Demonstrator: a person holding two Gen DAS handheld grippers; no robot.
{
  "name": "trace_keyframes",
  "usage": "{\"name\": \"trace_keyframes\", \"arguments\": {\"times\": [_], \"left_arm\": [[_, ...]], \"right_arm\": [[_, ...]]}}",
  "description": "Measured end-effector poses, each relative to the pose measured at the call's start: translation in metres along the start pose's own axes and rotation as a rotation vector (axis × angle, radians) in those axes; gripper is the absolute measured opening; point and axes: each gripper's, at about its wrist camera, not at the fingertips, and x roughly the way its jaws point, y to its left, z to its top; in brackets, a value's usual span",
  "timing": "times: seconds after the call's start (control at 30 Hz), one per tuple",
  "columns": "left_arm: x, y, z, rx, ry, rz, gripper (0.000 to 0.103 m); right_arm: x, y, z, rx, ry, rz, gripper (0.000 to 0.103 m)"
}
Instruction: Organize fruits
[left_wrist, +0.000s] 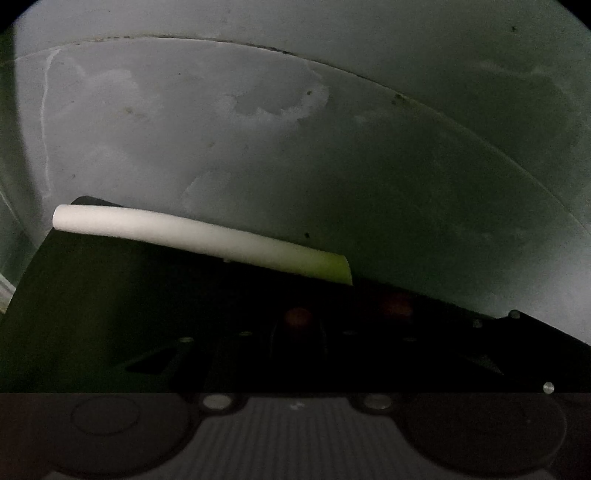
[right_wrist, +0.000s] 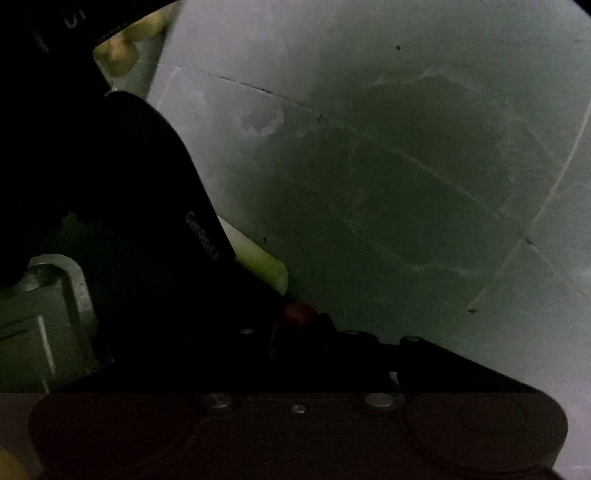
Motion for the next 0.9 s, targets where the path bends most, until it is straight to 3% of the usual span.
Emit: {"name": "trace_keyframes", "arguments": {"times": [0.9], "left_arm": [[-0.052, -0.017, -0.036, 0.137, 0.026, -0.084, 0.024]], "right_arm": [[-0.069, 0.024, -0.008, 0.072, 0.049, -0.105, 0.022]]}}
